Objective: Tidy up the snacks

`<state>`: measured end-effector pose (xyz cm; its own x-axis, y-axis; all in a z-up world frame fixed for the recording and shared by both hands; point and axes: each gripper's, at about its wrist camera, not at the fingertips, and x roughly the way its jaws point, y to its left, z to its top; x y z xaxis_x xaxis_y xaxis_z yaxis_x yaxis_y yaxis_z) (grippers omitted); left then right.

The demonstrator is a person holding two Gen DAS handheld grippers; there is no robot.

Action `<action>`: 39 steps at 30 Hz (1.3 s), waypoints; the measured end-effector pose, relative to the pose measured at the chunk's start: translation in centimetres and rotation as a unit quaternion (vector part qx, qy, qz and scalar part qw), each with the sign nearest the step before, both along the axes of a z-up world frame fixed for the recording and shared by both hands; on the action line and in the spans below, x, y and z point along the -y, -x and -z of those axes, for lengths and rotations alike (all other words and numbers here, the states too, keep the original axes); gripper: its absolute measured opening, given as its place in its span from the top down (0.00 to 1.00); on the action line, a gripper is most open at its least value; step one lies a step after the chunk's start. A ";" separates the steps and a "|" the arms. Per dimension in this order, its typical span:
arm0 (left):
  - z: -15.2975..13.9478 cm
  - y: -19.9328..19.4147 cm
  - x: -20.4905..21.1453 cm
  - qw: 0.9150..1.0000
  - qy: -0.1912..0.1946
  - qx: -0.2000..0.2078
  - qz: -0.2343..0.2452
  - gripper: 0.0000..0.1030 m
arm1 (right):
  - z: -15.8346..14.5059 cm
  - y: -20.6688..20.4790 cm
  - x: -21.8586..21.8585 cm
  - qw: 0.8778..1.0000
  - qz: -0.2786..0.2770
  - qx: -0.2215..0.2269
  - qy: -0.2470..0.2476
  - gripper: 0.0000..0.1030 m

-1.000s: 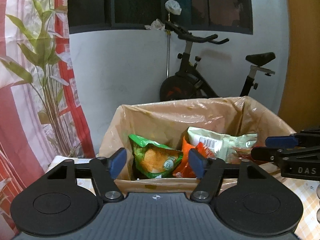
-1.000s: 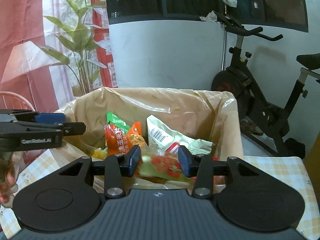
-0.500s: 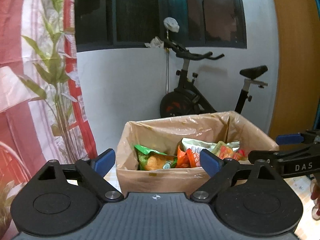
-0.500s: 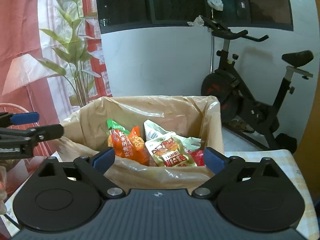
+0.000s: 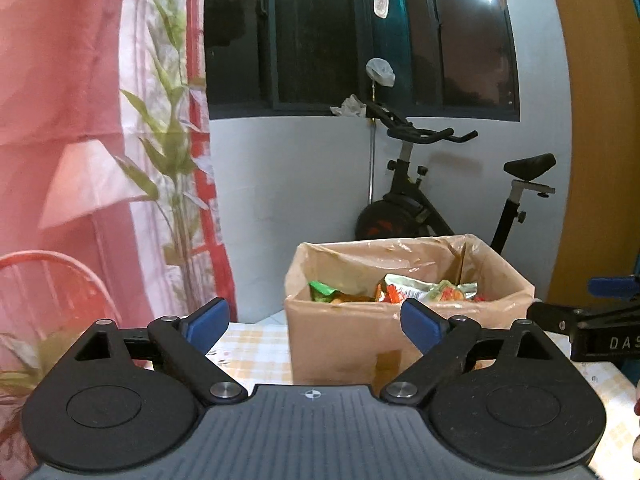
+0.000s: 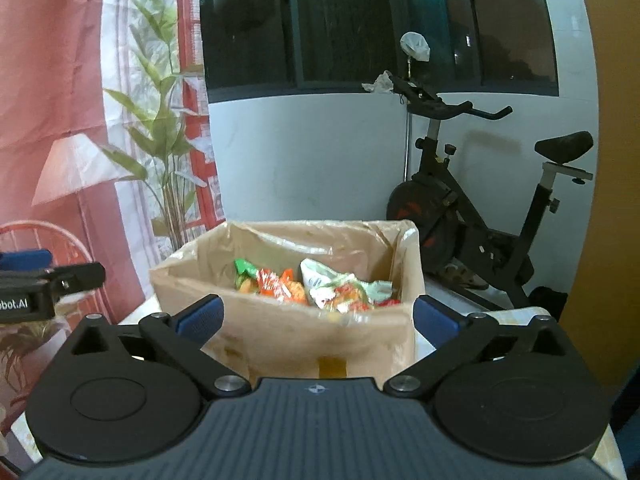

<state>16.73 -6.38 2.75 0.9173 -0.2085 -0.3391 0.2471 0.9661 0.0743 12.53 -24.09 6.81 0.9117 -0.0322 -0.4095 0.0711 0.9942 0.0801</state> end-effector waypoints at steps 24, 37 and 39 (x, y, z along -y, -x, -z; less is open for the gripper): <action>-0.3 6.5 -1.2 1.000 0.017 0.022 -0.015 0.09 | -0.7 8.4 -1.8 1.000 0.015 0.024 0.003 0.00; -0.4 7.2 -1.4 0.999 0.020 0.031 -0.013 0.09 | -0.9 9.1 -1.6 0.999 0.019 0.026 0.001 0.00; -0.4 7.2 -1.4 0.999 0.020 0.032 -0.013 0.09 | -0.8 9.0 -1.6 0.999 0.018 0.026 0.001 0.00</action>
<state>9.49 -4.95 3.11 0.9421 -0.1969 -0.2713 0.2181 0.9746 0.0503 3.51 -22.52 7.64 0.9301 -0.0663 -0.3614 0.1030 0.9912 0.0833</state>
